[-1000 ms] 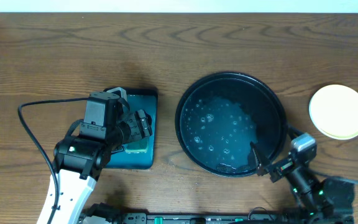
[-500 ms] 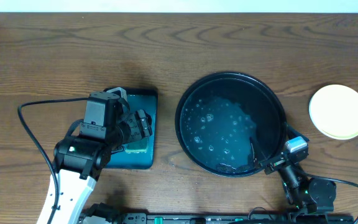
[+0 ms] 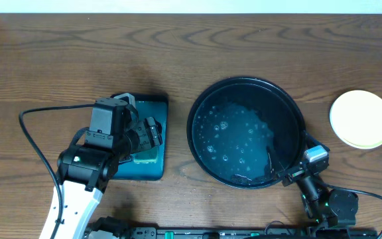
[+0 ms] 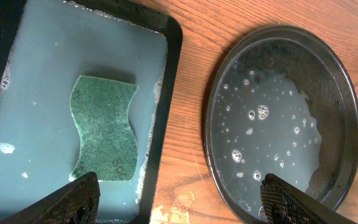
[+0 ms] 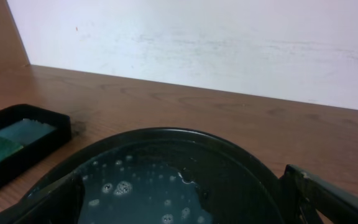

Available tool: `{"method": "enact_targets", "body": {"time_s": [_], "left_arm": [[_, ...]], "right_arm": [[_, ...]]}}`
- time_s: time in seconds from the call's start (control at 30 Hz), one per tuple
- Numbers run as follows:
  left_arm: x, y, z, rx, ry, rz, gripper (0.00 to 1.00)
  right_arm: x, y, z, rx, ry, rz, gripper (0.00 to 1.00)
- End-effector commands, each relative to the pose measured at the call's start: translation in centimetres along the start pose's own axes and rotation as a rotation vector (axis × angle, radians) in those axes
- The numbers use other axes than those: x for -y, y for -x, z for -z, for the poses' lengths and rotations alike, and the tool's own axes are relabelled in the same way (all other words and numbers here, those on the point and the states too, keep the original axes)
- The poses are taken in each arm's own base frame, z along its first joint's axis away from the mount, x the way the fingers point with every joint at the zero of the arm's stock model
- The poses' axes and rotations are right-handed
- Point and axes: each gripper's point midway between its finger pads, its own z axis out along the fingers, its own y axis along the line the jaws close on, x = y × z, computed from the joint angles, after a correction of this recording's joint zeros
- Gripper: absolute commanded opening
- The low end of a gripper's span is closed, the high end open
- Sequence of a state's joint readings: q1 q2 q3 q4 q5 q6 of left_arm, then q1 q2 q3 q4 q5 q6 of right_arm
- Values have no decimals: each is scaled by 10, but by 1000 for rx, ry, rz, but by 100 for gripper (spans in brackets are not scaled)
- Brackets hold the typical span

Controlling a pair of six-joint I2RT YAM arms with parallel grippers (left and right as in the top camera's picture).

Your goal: Clean dirty plates on tray and stack at the side

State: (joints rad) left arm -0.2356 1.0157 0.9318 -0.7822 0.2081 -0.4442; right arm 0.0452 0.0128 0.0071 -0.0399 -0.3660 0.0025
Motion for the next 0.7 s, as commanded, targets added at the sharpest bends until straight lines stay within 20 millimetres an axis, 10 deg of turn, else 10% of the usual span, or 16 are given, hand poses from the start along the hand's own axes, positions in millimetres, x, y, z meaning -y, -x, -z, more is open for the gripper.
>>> {"method": "enact_targets", "body": {"time_s": [0.0,0.3,0.67], "left_arm": [[4,6,8,29,-17,-7,83],[-26,25,76,480,-21,-5,83],[-77,20,74,942,-24,53,83]], "right_arm": [[3,-1,0,-1,-13,11,99],[3,-1,0,0,-13,11,99],[3,-1,0,0,-13,11,99]]}}
